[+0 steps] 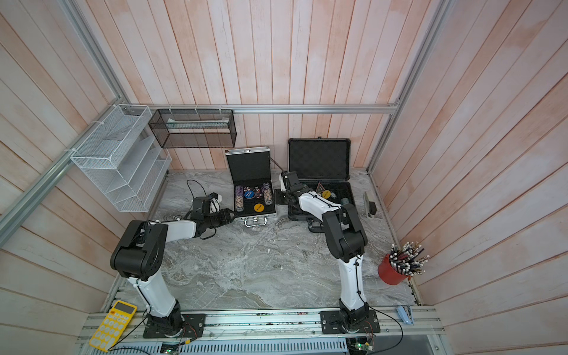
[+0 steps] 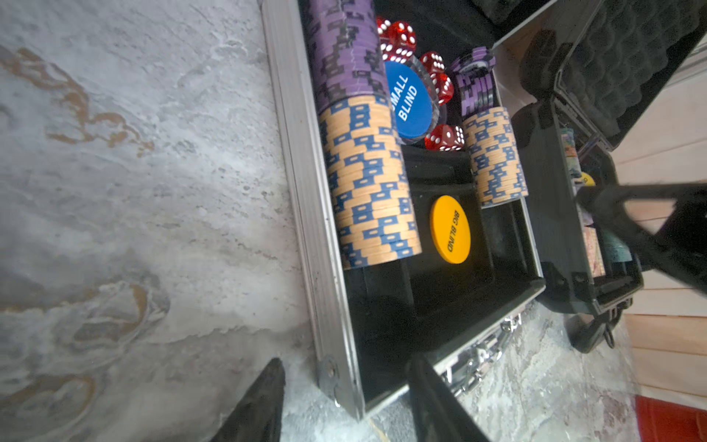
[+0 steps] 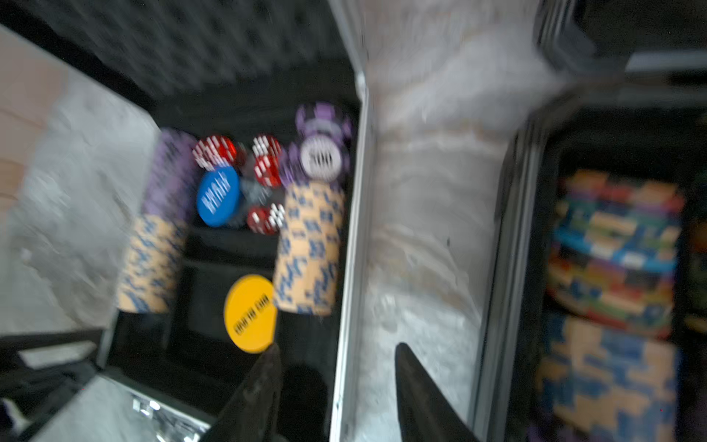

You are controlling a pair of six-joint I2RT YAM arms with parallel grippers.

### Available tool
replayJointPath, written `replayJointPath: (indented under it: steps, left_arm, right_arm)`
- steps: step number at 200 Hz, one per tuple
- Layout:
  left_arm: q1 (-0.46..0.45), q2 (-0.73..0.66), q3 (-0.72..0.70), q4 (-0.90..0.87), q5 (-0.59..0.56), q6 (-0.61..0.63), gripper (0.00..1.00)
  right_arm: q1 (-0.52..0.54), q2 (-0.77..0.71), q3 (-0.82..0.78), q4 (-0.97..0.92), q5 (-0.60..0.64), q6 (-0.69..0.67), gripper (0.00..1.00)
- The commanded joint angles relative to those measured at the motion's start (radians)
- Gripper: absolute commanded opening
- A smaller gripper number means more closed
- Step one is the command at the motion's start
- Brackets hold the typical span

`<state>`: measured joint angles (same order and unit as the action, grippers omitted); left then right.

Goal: Open the poker set cases
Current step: Open the case lid on the poker set case, then adjust the poker set case at the center of the board.

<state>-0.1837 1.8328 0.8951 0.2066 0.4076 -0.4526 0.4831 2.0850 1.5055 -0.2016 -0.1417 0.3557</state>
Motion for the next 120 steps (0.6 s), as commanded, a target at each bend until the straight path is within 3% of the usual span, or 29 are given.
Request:
replayJointPath:
  steps: [1, 43, 72, 120]
  left_arm:
    - [0.003, 0.015, 0.027, -0.022, -0.016, 0.016, 0.48]
    - [0.002, 0.049, 0.043, -0.013, -0.004, 0.009, 0.37]
    - [0.003, 0.065, 0.049, -0.012, 0.003, 0.012, 0.33]
    - [0.004, 0.068, 0.053, -0.006, 0.004, 0.014, 0.31]
  right_arm:
    - [0.015, -0.019, -0.018, -0.066, 0.051, -0.073, 0.48]
    - [0.037, 0.024, -0.017, -0.039, 0.067, -0.031, 0.46]
    - [0.044, 0.057, -0.022, -0.025, 0.063, -0.007, 0.4]
    - [0.064, 0.066, -0.046, 0.013, 0.063, 0.034, 0.35]
